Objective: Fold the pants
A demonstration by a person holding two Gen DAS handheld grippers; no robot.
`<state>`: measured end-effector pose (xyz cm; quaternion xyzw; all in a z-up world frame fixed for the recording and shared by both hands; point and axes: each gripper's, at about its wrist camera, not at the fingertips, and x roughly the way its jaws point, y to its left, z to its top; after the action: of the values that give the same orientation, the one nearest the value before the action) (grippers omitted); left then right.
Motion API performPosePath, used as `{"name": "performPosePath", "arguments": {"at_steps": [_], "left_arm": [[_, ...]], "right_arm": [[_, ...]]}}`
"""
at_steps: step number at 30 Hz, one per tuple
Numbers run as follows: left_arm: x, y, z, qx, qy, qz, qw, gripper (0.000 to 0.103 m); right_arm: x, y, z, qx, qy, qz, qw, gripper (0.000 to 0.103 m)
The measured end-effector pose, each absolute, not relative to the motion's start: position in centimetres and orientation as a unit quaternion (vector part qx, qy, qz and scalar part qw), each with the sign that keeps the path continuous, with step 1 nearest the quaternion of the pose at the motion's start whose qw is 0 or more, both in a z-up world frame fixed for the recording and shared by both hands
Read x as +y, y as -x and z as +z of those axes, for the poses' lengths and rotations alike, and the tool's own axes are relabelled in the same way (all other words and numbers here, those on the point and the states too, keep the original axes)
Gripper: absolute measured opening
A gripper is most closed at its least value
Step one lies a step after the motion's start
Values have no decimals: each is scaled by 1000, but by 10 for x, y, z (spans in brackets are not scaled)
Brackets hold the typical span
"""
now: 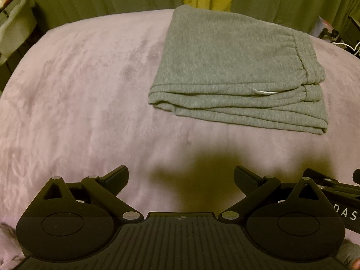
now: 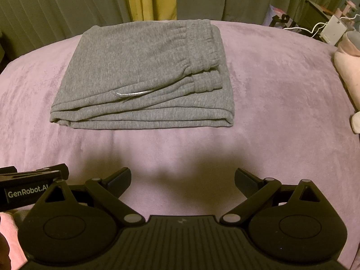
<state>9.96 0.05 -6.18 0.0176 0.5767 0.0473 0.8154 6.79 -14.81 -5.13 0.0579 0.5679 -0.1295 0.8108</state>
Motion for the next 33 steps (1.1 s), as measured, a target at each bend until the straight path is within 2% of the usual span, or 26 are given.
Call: {"name": "performPosePath", "arguments": {"at_steps": [33], "left_arm": [[-2,-99,-62,577,-17,48,815,102]], "right_arm": [[-148,-68,-50,567,-58,-129,812,99]]}}
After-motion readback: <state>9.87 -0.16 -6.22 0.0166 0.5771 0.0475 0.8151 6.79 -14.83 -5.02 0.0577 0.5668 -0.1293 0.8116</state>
